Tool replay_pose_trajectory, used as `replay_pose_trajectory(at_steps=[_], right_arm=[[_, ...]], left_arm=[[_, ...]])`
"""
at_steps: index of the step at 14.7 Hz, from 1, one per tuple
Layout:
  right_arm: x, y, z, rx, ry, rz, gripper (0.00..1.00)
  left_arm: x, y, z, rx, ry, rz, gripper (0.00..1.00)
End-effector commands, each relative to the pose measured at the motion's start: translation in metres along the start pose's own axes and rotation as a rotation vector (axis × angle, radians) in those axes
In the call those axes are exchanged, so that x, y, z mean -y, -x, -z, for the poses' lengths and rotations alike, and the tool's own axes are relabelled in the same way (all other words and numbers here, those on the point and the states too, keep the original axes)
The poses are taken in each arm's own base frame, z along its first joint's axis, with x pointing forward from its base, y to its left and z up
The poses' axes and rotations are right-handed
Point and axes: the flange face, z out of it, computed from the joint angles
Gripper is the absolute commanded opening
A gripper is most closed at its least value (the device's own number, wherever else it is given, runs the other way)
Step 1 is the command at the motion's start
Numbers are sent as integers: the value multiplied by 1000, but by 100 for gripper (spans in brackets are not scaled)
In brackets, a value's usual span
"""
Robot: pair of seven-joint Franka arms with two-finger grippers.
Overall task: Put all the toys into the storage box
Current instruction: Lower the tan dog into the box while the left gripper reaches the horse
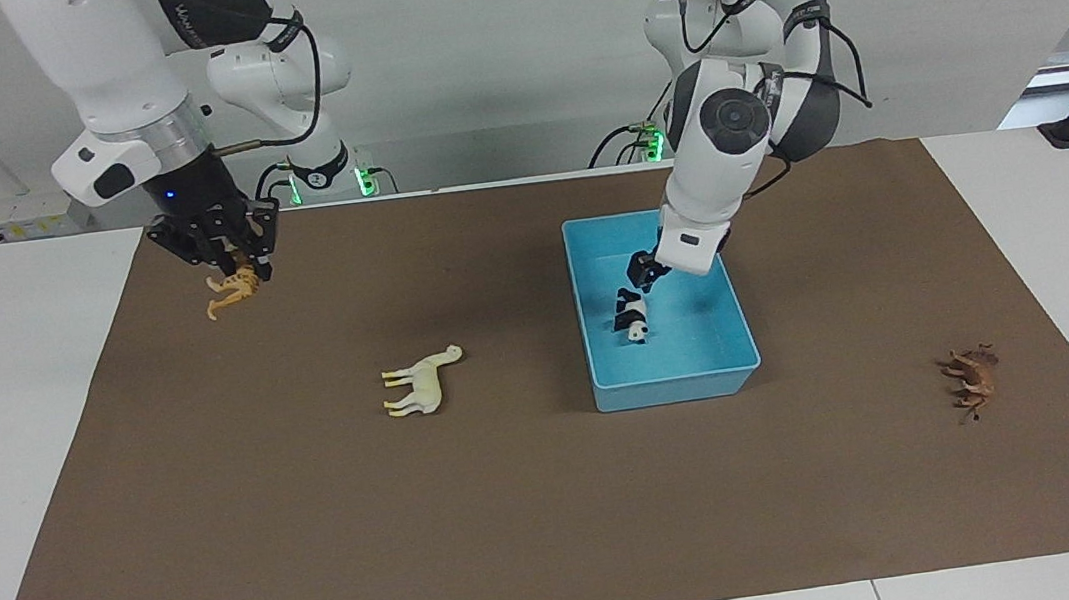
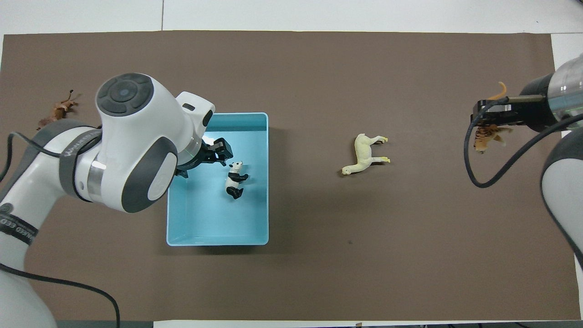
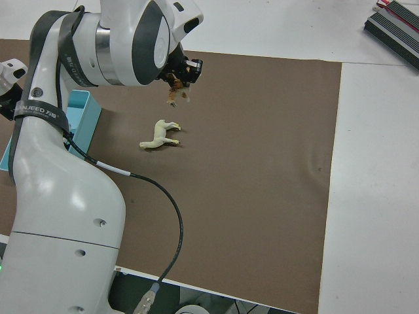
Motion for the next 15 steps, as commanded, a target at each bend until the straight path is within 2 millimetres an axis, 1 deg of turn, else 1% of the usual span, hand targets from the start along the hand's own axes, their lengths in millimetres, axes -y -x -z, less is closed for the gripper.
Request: replay_pose_trajectory(at_steps=[1, 2, 4, 5, 6, 7, 8, 9, 10, 11, 12, 13, 14, 15], right_arm=[[42, 9, 4, -2, -23, -84, 0], [72, 15, 6, -24, -38, -122, 0], [137, 31, 12, -86, -93, -188, 0], [158, 37, 12, -102, -119, -219, 0], [193, 50, 11, -119, -145, -221, 0], [229, 60, -1, -116, -174, -223, 0], [257, 68, -17, -114, -181, -209, 0], [283, 75, -41, -120, -156, -183, 0], [308, 73, -59, -139, -159, -189, 0], [339, 74, -68, -150, -194, -202, 0], [362, 77, -85, -139, -198, -213, 0], [381, 79, -97, -142, -198, -217, 0], [393, 80, -103, -155, -200, -222, 0], [402, 84, -106, -171, -220, -215, 0]], left_arm=[[56, -20, 25, -52, 12, -51, 100], [92, -43, 29, -88, -29, -100, 100], [167, -82, 33, -145, -48, -194, 100], [197, -96, 34, -171, -71, -215, 100], [230, -117, 36, -220, -110, -215, 100], [254, -134, 33, -248, -137, -219, 100], [282, -158, 26, -261, -156, -232, 100], [299, -177, 23, -278, -159, -246, 100], [309, -194, 18, -284, -161, -243, 100], [316, -210, 11, -284, -160, -234, 100], [321, -223, 1, -279, -159, -226, 100], [325, -236, -11, -278, -158, -224, 100], [337, -248, -26, -289, -157, -211, 100], [350, -256, -36, -325, -148, -193, 100]])
